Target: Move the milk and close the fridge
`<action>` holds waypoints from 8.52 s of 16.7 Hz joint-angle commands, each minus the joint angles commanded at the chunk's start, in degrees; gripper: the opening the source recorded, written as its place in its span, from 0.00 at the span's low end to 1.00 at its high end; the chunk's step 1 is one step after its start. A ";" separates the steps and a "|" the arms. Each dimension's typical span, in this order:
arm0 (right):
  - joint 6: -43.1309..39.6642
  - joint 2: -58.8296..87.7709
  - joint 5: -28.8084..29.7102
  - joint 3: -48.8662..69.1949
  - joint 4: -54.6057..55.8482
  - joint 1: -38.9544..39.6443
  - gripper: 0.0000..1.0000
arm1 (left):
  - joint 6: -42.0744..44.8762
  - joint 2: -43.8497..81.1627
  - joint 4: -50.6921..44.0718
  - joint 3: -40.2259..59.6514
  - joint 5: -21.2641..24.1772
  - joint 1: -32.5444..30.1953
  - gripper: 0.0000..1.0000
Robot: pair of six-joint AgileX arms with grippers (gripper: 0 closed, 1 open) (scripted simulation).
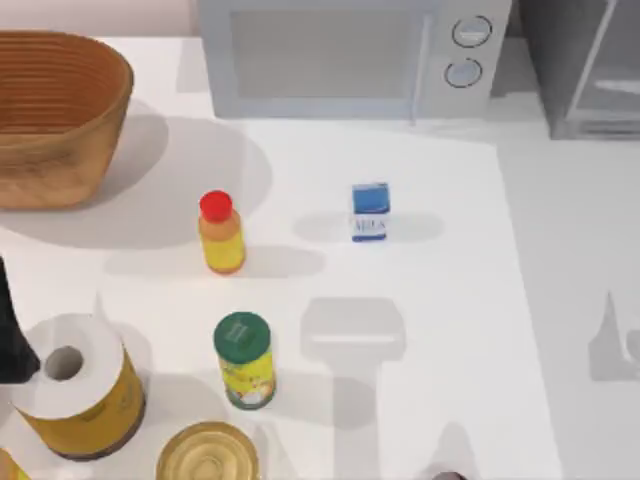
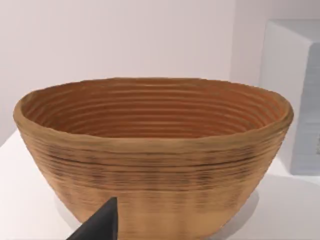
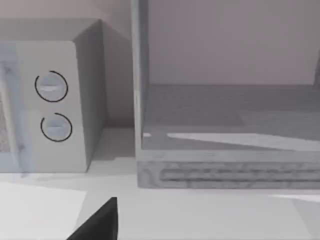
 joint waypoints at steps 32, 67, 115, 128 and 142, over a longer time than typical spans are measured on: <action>0.65 56.73 52.79 9.47 48.41 52.20 1.00 | 0.00 0.00 0.00 0.00 0.00 0.00 1.00; 5.35 135.94 39.20 55.92 72.22 43.54 0.92 | 0.00 0.00 0.00 0.00 0.00 0.00 1.00; 1.29 87.98 4.13 24.35 63.94 2.78 0.00 | 0.00 0.00 0.00 0.00 0.00 0.00 1.00; 0.68 99.40 -1.71 35.93 61.42 -2.63 0.00 | 0.00 0.00 0.00 0.00 0.00 0.00 1.00; -0.29 129.98 -12.06 72.50 52.29 -11.94 0.00 | 0.00 0.00 0.00 0.00 0.00 0.00 1.00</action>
